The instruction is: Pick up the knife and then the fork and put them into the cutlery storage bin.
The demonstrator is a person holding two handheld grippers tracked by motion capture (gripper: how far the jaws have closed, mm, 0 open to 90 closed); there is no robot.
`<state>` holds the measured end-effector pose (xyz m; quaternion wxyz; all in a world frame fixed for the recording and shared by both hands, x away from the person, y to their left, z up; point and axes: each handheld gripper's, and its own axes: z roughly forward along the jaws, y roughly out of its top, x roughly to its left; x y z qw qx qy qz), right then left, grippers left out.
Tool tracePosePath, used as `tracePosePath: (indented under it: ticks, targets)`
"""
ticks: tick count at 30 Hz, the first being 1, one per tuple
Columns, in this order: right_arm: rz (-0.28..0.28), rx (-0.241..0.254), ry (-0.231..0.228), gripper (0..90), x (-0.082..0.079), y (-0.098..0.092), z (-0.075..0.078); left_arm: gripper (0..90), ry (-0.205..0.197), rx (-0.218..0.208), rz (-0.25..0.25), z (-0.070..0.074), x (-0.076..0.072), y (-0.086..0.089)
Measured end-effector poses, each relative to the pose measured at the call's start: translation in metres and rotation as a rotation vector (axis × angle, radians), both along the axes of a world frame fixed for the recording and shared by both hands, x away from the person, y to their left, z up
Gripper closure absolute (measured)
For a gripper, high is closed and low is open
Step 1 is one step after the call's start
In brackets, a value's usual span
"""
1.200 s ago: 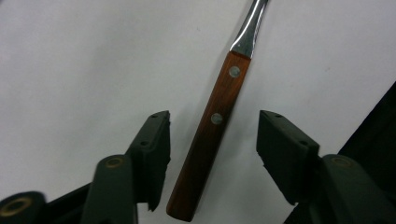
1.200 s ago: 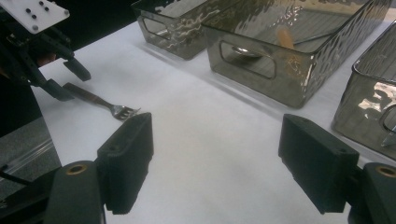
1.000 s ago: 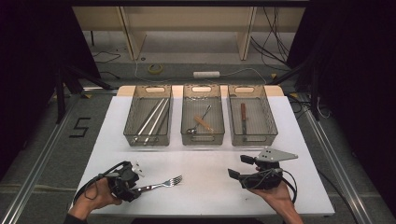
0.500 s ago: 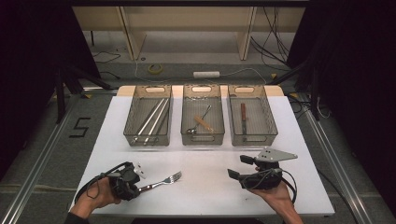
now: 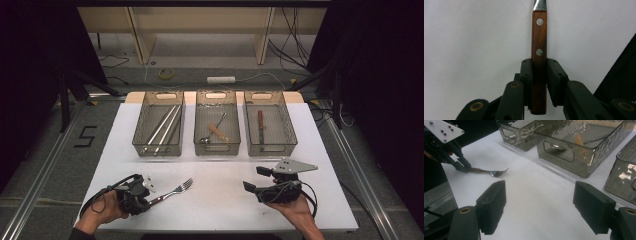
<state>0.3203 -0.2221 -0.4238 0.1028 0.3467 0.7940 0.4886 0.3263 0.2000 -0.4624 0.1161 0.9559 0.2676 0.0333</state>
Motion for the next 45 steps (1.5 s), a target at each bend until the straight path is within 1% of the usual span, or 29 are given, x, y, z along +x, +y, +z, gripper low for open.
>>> tracePosePath:
  ticks: [5,7,8,12,15,21,23,24,27,31,33,34,36,38,41,43,44,45]
  targets:
    - [0.002,0.001,-0.002,27.6,0.000,0.000,0.000,75.4,0.001,-0.038,0.020,0.005,0.001,0.000]
    - [0.003,0.001,-0.002,27.6,-0.001,0.000,0.000,75.4,0.005,-0.053,0.017,0.007,0.001,-0.002]
    - [0.006,0.001,-0.002,27.6,-0.001,0.001,0.001,75.4,0.003,-0.070,0.028,0.008,0.001,-0.003]
    - [0.023,0.004,-0.008,27.6,-0.002,0.004,0.001,75.4,0.014,-0.102,0.027,0.013,0.001,-0.012]
    - [0.039,0.004,-0.009,27.6,-0.004,0.008,0.002,75.4,0.015,-0.119,0.022,0.015,0.000,-0.020]
    - [0.080,0.000,-0.022,27.6,-0.008,0.018,0.004,75.4,0.026,-0.138,0.002,0.017,0.003,-0.039]
    - [0.100,-0.006,-0.026,27.5,-0.010,0.022,0.005,75.4,0.036,-0.147,-0.007,0.018,0.003,-0.046]
    - [0.112,-0.009,-0.033,27.5,-0.011,0.024,0.005,75.3,0.040,-0.145,-0.024,0.019,0.005,-0.049]
    - [0.150,-0.013,-0.040,27.0,-0.014,0.031,0.006,75.3,0.049,-0.156,-0.042,0.021,0.006,-0.060]
    - [0.190,-0.036,-0.049,26.1,-0.017,0.041,0.005,75.3,0.058,-0.157,-0.073,0.024,0.010,-0.073]
    - [0.207,-0.048,-0.058,25.6,-0.018,0.045,0.005,75.3,0.060,-0.151,-0.092,0.026,0.011,-0.081]
    - [0.216,-0.055,-0.063,25.2,-0.018,0.047,0.004,75.3,0.055,-0.148,-0.099,0.026,0.012,-0.085]
    - [0.230,-0.074,-0.076,25.1,-0.019,0.051,0.004,75.3,0.057,-0.151,-0.113,0.028,0.014,-0.092]
    - [0.242,-0.093,-0.086,25.1,-0.019,0.055,0.004,75.3,0.058,-0.142,-0.127,0.029,0.014,-0.098]
    - [0.265,-0.135,-0.105,25.2,-0.020,0.062,0.002,75.3,0.061,-0.138,-0.141,0.031,0.015,-0.106]
    - [0.282,-0.159,-0.126,25.8,-0.021,0.067,0.001,75.3,0.064,-0.133,-0.150,0.032,0.016,-0.111]
    - [0.292,-0.174,-0.136,26.2,-0.022,0.070,0.000,75.3,0.067,-0.127,-0.162,0.032,0.017,-0.113]
    - [0.300,-0.191,-0.148,26.8,-0.023,0.072,-0.001,75.3,0.072,-0.128,-0.159,0.032,0.017,-0.116]
